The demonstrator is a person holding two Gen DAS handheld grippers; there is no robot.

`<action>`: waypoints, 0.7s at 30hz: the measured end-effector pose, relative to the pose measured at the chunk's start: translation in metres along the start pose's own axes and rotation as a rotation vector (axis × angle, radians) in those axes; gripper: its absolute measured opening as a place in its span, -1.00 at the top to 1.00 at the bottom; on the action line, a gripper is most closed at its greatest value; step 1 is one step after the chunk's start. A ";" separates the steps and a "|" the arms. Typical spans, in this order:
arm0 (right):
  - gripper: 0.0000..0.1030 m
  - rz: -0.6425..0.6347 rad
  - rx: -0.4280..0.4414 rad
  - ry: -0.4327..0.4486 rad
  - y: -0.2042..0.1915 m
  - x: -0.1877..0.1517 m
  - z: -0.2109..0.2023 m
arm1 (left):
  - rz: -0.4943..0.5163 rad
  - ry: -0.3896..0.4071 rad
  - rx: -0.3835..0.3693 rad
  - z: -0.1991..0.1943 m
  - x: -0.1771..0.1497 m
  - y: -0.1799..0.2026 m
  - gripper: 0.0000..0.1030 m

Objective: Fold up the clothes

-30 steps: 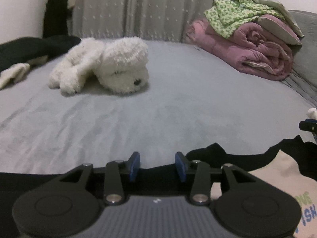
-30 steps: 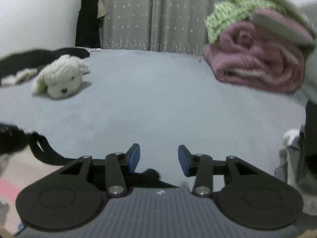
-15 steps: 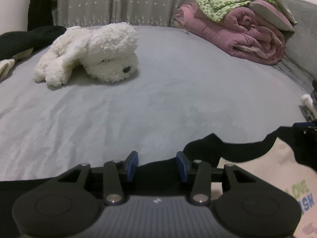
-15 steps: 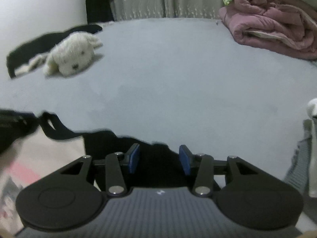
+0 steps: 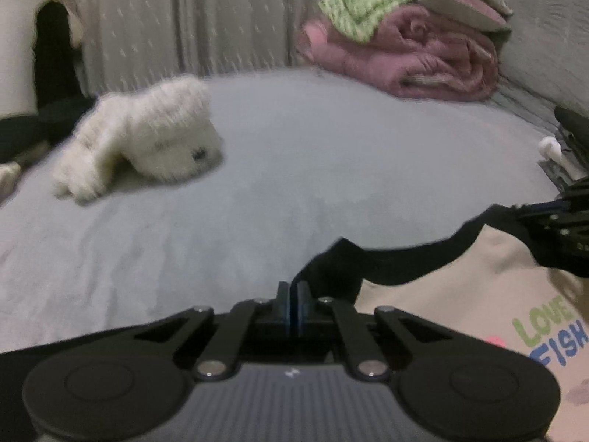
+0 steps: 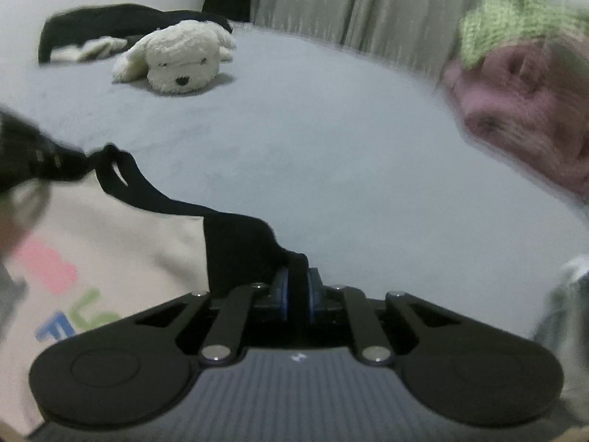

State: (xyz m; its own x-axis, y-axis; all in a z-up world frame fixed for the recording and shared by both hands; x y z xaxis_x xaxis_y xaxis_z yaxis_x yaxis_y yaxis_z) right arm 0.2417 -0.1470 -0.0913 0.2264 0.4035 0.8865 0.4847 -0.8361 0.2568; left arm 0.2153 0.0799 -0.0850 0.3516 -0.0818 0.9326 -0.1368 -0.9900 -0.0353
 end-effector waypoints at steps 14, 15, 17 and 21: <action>0.78 -0.152 -0.186 0.122 -0.005 -0.010 0.012 | 0.047 0.129 0.173 0.005 -0.002 0.002 0.93; 0.78 -0.157 -0.184 0.097 -0.006 -0.012 0.019 | 0.041 0.092 0.173 0.011 -0.003 0.001 0.91; 0.79 -0.165 -0.194 0.029 -0.004 -0.016 0.033 | 0.028 0.021 0.173 0.024 -0.005 -0.001 0.87; 0.71 -0.094 -0.180 0.023 0.004 -0.012 0.030 | -0.121 0.041 0.156 0.011 0.002 -0.021 0.74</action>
Point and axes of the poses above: each gripper's, at about its wrist camera, not at the fingertips, and z roughly the way its jaws point, y to its right, x to its top, the point moved 2 cm from there along z, roughly the way its jaws point, and after that the axes turned 15 degrees about y, right-handed, at the moved point
